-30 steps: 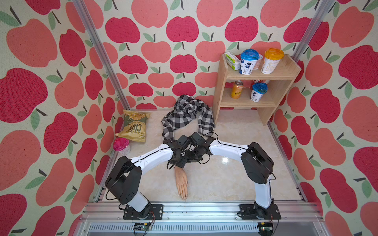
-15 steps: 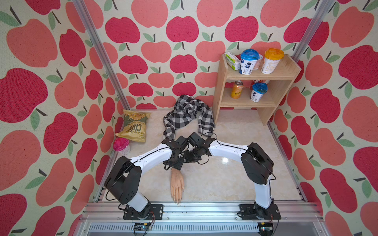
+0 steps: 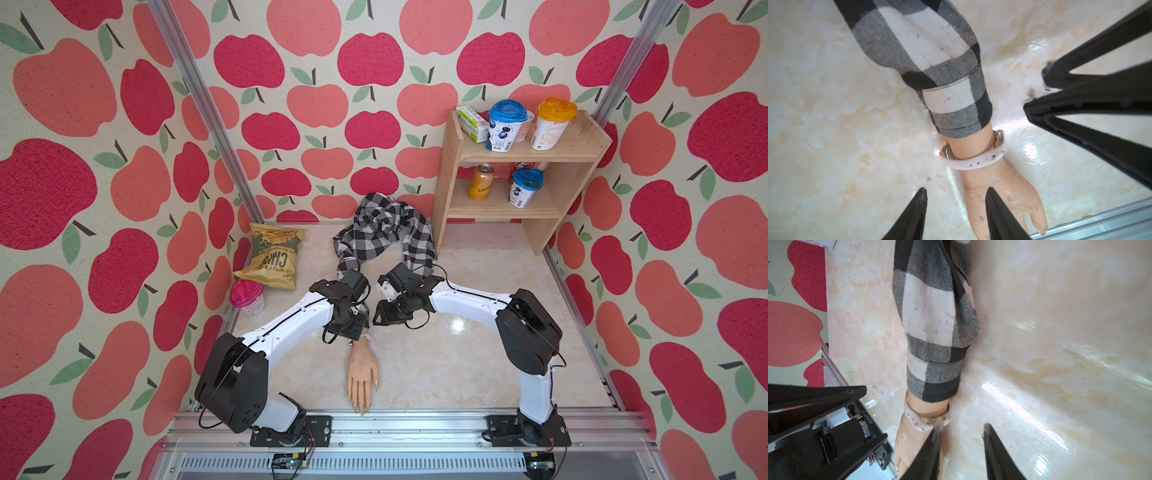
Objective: Take off the watch
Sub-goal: Take off the watch from the hand.
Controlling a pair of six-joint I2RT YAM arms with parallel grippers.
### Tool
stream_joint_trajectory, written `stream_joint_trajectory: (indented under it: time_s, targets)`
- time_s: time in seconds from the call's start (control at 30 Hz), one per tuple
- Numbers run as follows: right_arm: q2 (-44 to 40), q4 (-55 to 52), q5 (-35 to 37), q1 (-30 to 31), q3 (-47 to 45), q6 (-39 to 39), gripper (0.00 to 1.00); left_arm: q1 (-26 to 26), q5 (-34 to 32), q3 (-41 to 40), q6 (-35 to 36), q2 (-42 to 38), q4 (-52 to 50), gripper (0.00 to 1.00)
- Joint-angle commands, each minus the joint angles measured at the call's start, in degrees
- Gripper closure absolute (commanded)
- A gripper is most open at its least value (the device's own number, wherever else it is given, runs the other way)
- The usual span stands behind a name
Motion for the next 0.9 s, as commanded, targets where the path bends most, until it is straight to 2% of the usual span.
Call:
stream_joint_trajectory:
  time_s: [0.0,0.1,0.3,0.43,0.73,0.87]
  targets:
    - [-2.46,0.14,-1.52,-0.57,-0.92,-1.65,0.63,-0.41,4.6,-0.8,1.83,0.27,-0.74,0.49]
    - [-2.49,-0.14,-2.06,-0.66,-0.31,-2.25,0.63,-2.48,4.95,-0.56,2.17,2.07,-0.53,0.48]
    - [-2.49,-0.14,-2.37,-0.66,-0.29,-2.38,0.63,-5.64,1.29,0.13,2.57,6.34,-0.27,0.46]
    - [-2.5,-0.14,-2.45,-0.66,-0.66,-2.3,0.63,-4.52,-1.38,0.84,3.27,8.23,0.94,0.46]
    - [-2.67,-0.58,-1.88,-0.75,-0.66,-2.65,0.63,-1.92,-0.8,2.32,5.27,7.94,2.47,0.45]
    - [-2.67,-0.62,-1.92,-0.79,-0.73,-2.74,0.63,-1.71,-1.58,3.22,6.17,11.02,2.71,0.46]
